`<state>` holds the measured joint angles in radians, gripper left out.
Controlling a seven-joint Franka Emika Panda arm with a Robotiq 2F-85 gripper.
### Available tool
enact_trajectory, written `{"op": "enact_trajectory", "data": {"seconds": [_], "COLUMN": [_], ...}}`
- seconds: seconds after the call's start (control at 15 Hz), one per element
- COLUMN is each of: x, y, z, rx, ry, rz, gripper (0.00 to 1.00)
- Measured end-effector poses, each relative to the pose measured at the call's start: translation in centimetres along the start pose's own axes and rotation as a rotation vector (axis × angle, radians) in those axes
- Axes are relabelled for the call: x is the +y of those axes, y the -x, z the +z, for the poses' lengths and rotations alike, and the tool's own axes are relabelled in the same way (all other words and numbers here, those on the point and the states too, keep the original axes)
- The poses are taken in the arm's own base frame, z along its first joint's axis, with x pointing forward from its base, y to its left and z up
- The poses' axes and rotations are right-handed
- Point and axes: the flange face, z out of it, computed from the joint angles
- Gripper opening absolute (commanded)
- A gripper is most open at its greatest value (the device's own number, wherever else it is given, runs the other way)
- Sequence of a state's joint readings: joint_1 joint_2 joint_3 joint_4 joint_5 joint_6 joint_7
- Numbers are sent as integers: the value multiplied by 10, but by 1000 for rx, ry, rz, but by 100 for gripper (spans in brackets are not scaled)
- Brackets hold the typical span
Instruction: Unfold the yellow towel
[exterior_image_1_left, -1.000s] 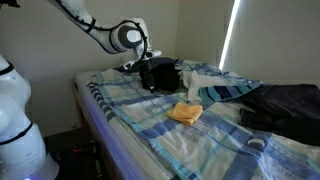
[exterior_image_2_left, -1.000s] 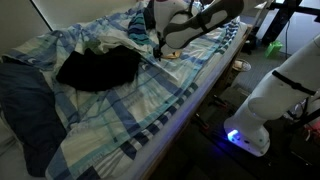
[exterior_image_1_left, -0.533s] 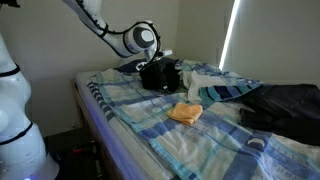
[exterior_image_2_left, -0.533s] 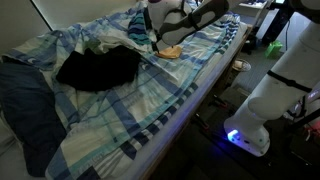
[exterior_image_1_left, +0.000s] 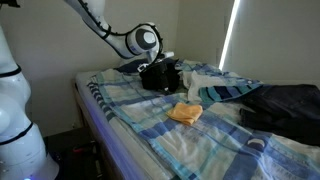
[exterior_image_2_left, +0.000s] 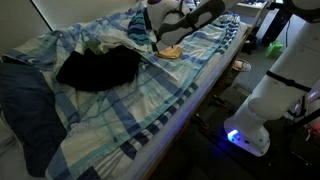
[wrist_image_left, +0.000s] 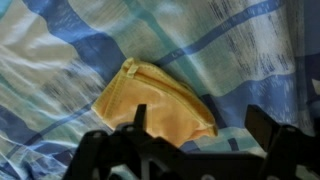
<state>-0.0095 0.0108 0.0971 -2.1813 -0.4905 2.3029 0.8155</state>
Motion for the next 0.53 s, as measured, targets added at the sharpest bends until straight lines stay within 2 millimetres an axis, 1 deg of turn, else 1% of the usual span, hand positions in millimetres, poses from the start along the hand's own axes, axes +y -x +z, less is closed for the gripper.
{"op": "enact_trajectory", "data": {"seconds": [0.13, 0.27, 0.53], "x": [5, 16, 42], "y": [-2, -8, -28], "z": [4, 12, 38], "rx": [-5, -17, -58], "ry": [5, 15, 30], "rz": [10, 26, 15], "gripper": [100, 100, 100]}}
